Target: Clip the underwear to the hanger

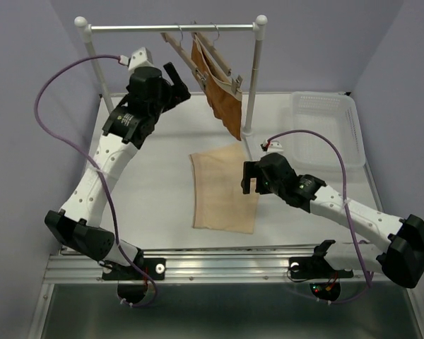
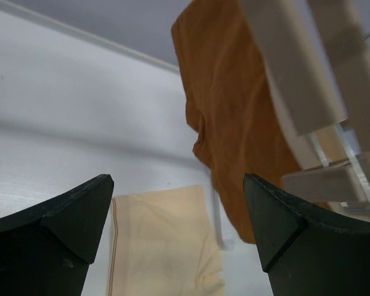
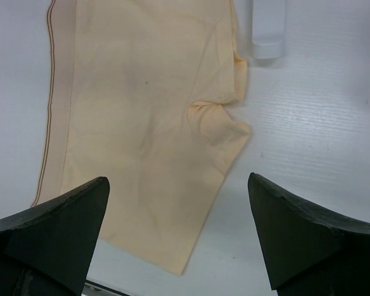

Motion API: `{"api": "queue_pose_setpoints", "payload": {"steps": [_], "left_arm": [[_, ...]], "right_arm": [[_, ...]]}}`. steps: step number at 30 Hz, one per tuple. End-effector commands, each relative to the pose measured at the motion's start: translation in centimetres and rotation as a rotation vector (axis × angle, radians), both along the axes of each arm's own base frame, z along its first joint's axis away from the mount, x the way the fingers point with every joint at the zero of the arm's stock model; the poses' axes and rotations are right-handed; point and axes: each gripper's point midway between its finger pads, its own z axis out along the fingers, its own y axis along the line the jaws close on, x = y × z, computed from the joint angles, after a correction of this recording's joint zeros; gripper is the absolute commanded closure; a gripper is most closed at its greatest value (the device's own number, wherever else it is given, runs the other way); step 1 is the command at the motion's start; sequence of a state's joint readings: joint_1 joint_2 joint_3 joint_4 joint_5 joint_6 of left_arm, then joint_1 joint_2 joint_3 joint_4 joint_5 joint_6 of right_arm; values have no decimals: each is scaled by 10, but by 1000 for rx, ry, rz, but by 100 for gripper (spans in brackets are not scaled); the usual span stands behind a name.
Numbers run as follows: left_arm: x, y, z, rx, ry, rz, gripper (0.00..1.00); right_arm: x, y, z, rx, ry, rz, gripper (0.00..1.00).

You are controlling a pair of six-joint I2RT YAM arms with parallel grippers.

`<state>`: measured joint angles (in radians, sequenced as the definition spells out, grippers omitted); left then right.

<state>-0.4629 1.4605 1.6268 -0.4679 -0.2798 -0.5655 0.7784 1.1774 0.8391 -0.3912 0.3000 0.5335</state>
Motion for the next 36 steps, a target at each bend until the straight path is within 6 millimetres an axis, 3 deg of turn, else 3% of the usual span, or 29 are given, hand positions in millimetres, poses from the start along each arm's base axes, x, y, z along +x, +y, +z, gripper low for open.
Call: {"api": "queue_pose_setpoints", "payload": {"steps": [1, 3, 4, 6, 7, 8, 11, 14, 19, 21, 24, 26, 28, 29, 30, 36], "left_arm": [[-5, 14, 90, -81, -181, -5, 1], [4, 11, 98, -82, -190, -12, 1], [5, 11, 118, -96, -230, -15, 1], [18, 0, 119, -96, -228, -50, 1], [18, -2, 136, -109, -260, -63, 1], [29, -8, 128, -103, -241, -75, 1], [41, -24, 130, -109, -245, -133, 1], [52, -30, 135, -119, -268, -140, 1], [72, -33, 119, -104, -237, -105, 2], [75, -34, 119, -107, -244, -107, 7], [79, -34, 118, -109, -249, -96, 27], [81, -34, 117, -104, -248, -92, 35], [82, -33, 114, -97, -242, -87, 53], [82, -32, 113, -95, -240, -85, 53], [82, -32, 113, -95, -238, -82, 61], [80, -29, 118, -84, -253, -80, 81]], "right_arm": [[15, -3, 25, -14, -76, -21, 0], [16, -3, 23, -25, -73, -17, 0], [16, -2, 22, -27, -72, -15, 0], [17, -3, 23, -32, -74, -14, 0], [17, -2, 23, -31, -74, -15, 0], [17, -2, 22, -32, -71, -14, 0], [19, -5, 21, -38, -71, -24, 0], [19, -5, 18, -45, -64, -23, 0], [18, -7, 14, -55, -59, -26, 0], [18, -6, 15, -51, -59, -24, 0], [18, -6, 14, -49, -57, -23, 0], [17, -6, 13, -49, -53, -21, 0], [17, -6, 12, -51, -52, -20, 0], [17, -6, 12, -51, -51, -21, 0], [18, -6, 13, -50, -53, -22, 0], [21, -3, 15, -53, -55, -22, 0]]}}
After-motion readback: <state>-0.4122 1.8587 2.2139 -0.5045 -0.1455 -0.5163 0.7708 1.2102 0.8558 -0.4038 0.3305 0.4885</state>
